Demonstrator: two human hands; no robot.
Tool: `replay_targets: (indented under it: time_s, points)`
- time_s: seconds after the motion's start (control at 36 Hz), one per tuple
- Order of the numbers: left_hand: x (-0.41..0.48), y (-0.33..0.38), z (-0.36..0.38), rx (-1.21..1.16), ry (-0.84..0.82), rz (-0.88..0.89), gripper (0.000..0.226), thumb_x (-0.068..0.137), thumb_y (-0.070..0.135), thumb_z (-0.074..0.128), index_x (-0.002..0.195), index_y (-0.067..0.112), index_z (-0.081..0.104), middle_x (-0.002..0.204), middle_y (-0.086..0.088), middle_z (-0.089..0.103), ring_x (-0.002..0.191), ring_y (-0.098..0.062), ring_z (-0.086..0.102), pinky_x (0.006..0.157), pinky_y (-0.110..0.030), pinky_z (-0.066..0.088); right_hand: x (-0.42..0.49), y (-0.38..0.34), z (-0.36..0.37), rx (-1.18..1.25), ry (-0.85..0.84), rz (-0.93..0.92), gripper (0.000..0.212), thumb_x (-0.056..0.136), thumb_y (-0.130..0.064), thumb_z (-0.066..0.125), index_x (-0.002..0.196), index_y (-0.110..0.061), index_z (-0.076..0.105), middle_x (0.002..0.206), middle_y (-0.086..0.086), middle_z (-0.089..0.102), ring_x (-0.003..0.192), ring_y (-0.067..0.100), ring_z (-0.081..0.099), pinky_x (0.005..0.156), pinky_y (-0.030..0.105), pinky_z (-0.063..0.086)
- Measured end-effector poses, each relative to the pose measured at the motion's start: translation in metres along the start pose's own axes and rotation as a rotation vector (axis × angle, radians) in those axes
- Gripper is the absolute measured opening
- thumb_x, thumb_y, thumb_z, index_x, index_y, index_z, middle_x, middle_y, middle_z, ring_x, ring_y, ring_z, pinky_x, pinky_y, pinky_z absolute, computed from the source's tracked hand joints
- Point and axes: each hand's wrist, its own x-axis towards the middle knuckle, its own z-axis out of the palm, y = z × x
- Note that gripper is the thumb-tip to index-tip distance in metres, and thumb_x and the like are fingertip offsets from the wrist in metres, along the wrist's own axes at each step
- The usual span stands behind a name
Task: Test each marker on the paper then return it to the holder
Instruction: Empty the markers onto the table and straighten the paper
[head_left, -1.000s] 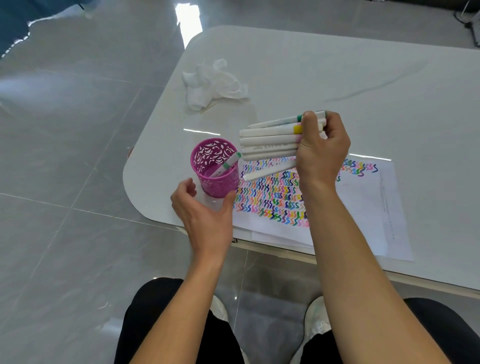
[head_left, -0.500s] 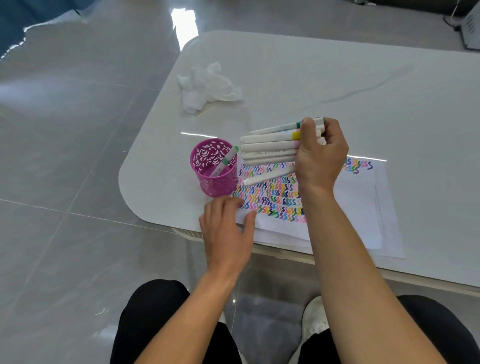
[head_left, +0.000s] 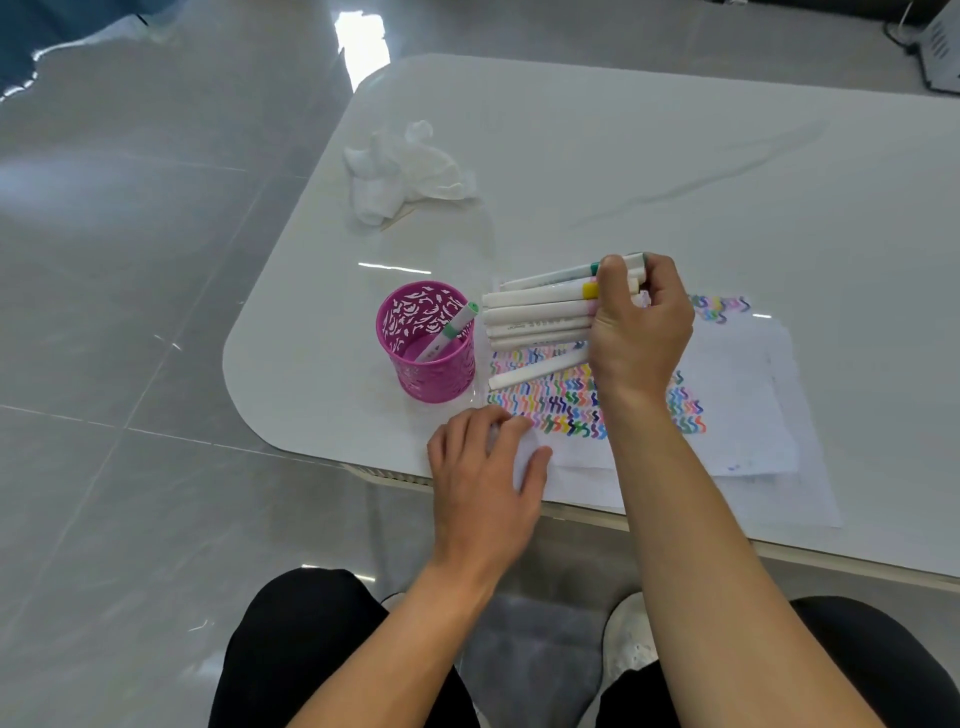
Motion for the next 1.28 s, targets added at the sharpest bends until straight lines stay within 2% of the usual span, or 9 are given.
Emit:
replay_targets:
  time_s: [0.28, 0.47, 0.61, 0.81, 0.86, 0.92, 1.03, 1.17, 1.28]
  points:
    - [0.003, 0.011, 0.007, -0.006, -0.057, 0.056, 0.032, 0.095, 0.043, 0.061, 0.118, 0.022, 0.068, 0.12, 0.004, 0.058, 0.114, -0.02, 0.052, 0.1, -0.035, 0.038, 0.002, 0.009, -0.002, -0.017, 0.007, -0.031, 0.021, 0.095, -0.018, 0.068, 0.083, -0.001, 0.062, 0.069, -0.004, 0.05, 0.066, 0.011, 0.045, 0.061, 0.024, 0.039]
    - [0.005, 0.011, 0.003, -0.032, -0.074, 0.073, 0.037, 0.1, 0.042, 0.053, 0.129, 0.021, 0.063, 0.127, 0.004, 0.059, 0.12, -0.018, 0.051, 0.102, -0.032, 0.036, 0.0, 0.024, 0.003, -0.094, 0.013, -0.016, 0.017, 0.096, -0.021, 0.068, 0.083, -0.014, 0.06, 0.07, -0.012, 0.051, 0.063, -0.002, 0.047, 0.06, 0.013, 0.034]
    - [0.008, 0.002, -0.002, -0.064, -0.047, 0.042, 0.029, 0.1, 0.032, 0.056, 0.124, 0.02, 0.066, 0.124, 0.004, 0.06, 0.119, -0.019, 0.053, 0.099, -0.034, 0.04, -0.009, 0.037, 0.016, -0.114, 0.0, 0.014, 0.02, 0.098, -0.025, 0.067, 0.083, -0.015, 0.057, 0.076, 0.0, 0.055, 0.071, 0.017, 0.049, 0.066, 0.032, 0.038]
    - [0.011, -0.004, -0.001, -0.03, -0.039, 0.067, 0.027, 0.097, 0.031, 0.061, 0.12, 0.019, 0.07, 0.123, 0.002, 0.063, 0.119, -0.019, 0.053, 0.1, -0.034, 0.04, -0.007, 0.048, 0.025, -0.158, -0.015, 0.044, 0.021, 0.101, -0.029, 0.062, 0.088, -0.015, 0.055, 0.08, 0.004, 0.055, 0.072, 0.019, 0.047, 0.057, 0.017, 0.034]
    - [0.011, -0.004, -0.001, -0.026, -0.036, 0.066, 0.028, 0.097, 0.031, 0.061, 0.12, 0.019, 0.07, 0.123, 0.003, 0.063, 0.118, -0.018, 0.053, 0.1, -0.033, 0.04, -0.007, 0.05, 0.026, -0.202, -0.021, 0.041, 0.022, 0.103, -0.031, 0.06, 0.089, -0.015, 0.052, 0.081, 0.004, 0.051, 0.073, 0.021, 0.046, 0.055, 0.021, 0.032]
    - [0.012, -0.004, -0.001, -0.028, -0.034, 0.062, 0.028, 0.097, 0.032, 0.06, 0.12, 0.02, 0.07, 0.122, 0.003, 0.063, 0.118, -0.018, 0.053, 0.1, -0.034, 0.04, -0.008, 0.051, 0.027, -0.249, -0.027, 0.034, 0.023, 0.103, -0.033, 0.058, 0.09, -0.016, 0.05, 0.084, 0.006, 0.052, 0.077, 0.023, 0.047, 0.059, 0.032, 0.028]
    - [0.012, -0.004, -0.001, -0.037, -0.047, 0.048, 0.029, 0.096, 0.034, 0.059, 0.12, 0.021, 0.07, 0.122, 0.005, 0.063, 0.119, -0.017, 0.053, 0.1, -0.035, 0.041, -0.008, 0.049, 0.026, -0.373, -0.051, -0.034, 0.022, 0.103, -0.038, 0.055, 0.093, -0.018, 0.052, 0.092, 0.008, 0.06, 0.081, 0.023, 0.05, 0.062, 0.032, 0.023]
    - [0.013, -0.004, 0.0, -0.033, -0.041, 0.046, 0.027, 0.094, 0.03, 0.061, 0.119, 0.021, 0.069, 0.122, 0.005, 0.061, 0.119, -0.017, 0.052, 0.1, -0.035, 0.04, -0.011, 0.05, 0.019, -0.521, -0.088, -0.082, 0.03, 0.104, -0.044, 0.053, 0.106, -0.014, 0.058, 0.095, 0.003, 0.057, 0.082, 0.022, 0.047, 0.065, 0.033, 0.025]
    - [0.013, -0.003, 0.002, -0.021, -0.054, 0.032, 0.028, 0.094, 0.032, 0.058, 0.119, 0.023, 0.067, 0.125, 0.005, 0.059, 0.12, -0.018, 0.051, 0.1, -0.036, 0.039, -0.013, 0.048, 0.015, -0.533, -0.11, -0.123, 0.035, 0.103, -0.045, 0.055, 0.112, -0.012, 0.06, 0.104, 0.007, 0.061, 0.096, 0.028, 0.055, 0.07, 0.032, 0.029]
